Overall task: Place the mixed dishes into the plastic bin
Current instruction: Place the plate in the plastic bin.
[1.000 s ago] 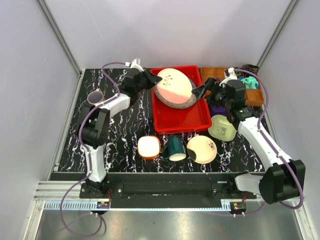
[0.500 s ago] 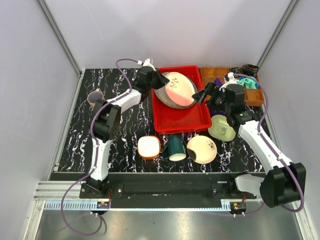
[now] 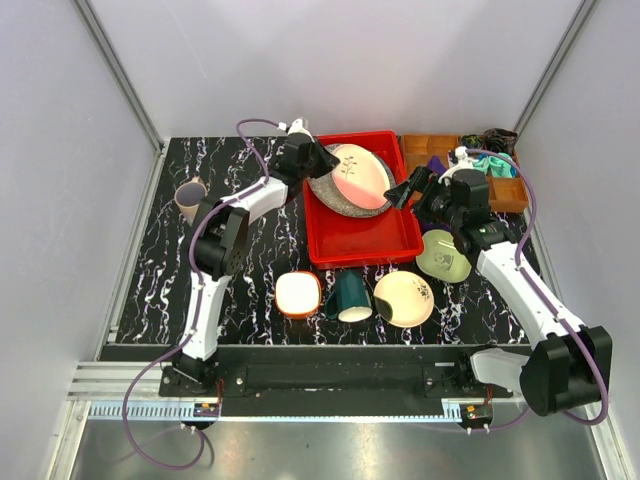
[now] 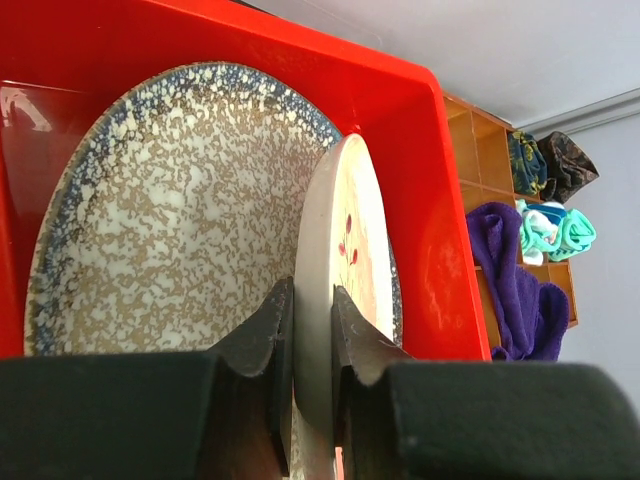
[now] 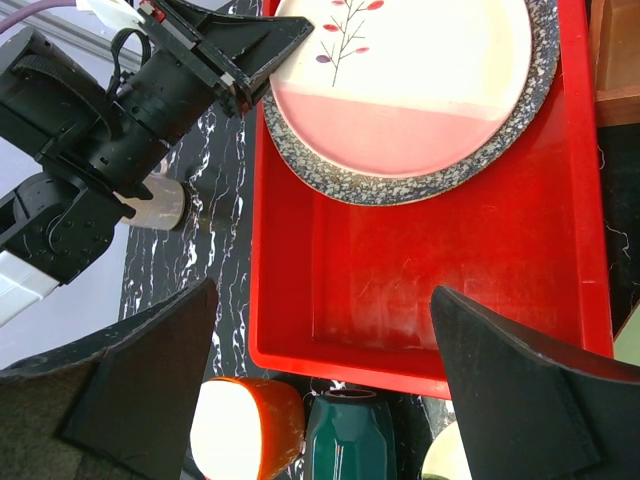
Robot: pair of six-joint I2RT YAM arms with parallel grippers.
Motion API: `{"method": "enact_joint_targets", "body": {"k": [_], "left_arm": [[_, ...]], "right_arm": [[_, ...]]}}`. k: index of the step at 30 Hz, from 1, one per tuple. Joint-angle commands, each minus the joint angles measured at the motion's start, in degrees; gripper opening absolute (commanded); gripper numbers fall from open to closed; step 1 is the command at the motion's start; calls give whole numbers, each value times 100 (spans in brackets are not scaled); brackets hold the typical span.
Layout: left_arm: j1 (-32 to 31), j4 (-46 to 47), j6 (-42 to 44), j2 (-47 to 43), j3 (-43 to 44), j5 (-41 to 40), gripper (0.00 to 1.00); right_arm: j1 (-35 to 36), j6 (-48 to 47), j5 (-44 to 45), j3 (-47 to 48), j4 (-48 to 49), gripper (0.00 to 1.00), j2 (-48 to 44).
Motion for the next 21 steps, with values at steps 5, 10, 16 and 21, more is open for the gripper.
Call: {"method": "enact_joint_targets", "body": {"k": [5,10,16,21], "left_arm": [[-23,804,-126,61,425,-128,0],[-23,804,-161,193,417,-102,10],[-14,848,-214,298,311,-84,14],[-6,866,-188,307,197,-111,18]], "right_arm": [[-1,-75,-63,-53,116,98,-151],[-9,-40,-98,-62,116,98,-151],[-9,-49,-98,-71,107,98,-142],[-9,-58,-98,-80,115,99,-134]]}}
